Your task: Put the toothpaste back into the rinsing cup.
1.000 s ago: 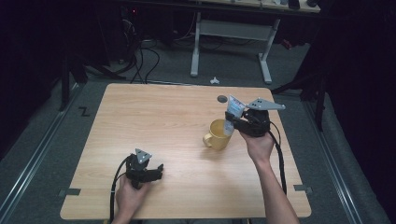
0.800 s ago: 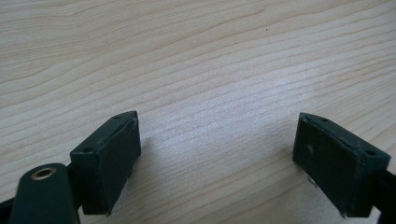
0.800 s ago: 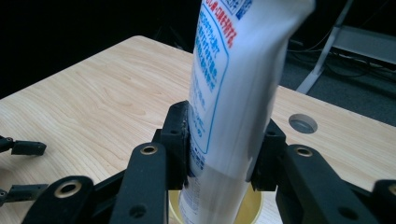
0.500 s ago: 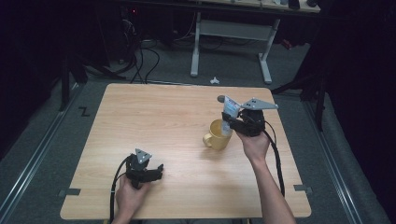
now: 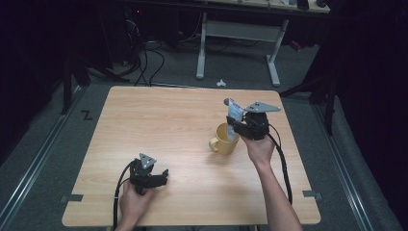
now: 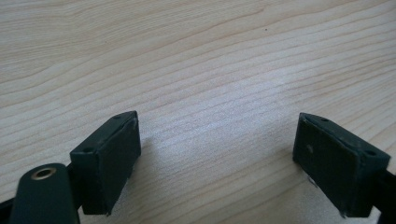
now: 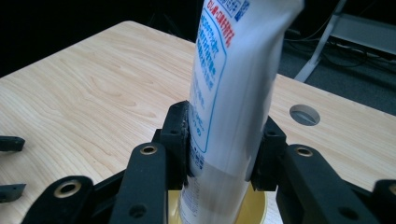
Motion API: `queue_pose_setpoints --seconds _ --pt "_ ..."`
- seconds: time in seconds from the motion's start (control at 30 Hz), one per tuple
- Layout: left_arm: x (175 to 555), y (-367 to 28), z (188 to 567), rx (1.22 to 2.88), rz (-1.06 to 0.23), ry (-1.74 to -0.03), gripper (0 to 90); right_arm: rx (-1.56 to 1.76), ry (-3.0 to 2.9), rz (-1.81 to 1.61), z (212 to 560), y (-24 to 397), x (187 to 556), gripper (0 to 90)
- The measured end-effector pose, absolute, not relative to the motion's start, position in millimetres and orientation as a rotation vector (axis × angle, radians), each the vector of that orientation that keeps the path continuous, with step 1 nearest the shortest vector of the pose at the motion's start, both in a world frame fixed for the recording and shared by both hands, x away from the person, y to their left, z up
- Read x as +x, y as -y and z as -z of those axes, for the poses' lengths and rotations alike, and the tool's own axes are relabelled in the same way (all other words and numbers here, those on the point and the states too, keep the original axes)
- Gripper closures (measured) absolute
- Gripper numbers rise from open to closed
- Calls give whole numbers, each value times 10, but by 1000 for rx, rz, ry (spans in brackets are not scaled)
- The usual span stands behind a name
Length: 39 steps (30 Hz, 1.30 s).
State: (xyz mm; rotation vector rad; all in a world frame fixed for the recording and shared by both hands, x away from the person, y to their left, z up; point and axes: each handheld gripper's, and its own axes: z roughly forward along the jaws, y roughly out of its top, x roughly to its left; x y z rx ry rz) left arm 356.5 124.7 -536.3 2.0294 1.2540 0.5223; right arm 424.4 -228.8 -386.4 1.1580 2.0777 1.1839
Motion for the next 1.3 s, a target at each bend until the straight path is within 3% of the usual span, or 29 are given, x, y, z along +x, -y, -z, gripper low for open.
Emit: queue_pose_setpoints --seconds 1.3 --pt "3564 -1247 5363 2031 -522 -1253 153 1210 -2116 -1102 4183 2178 4383 656"
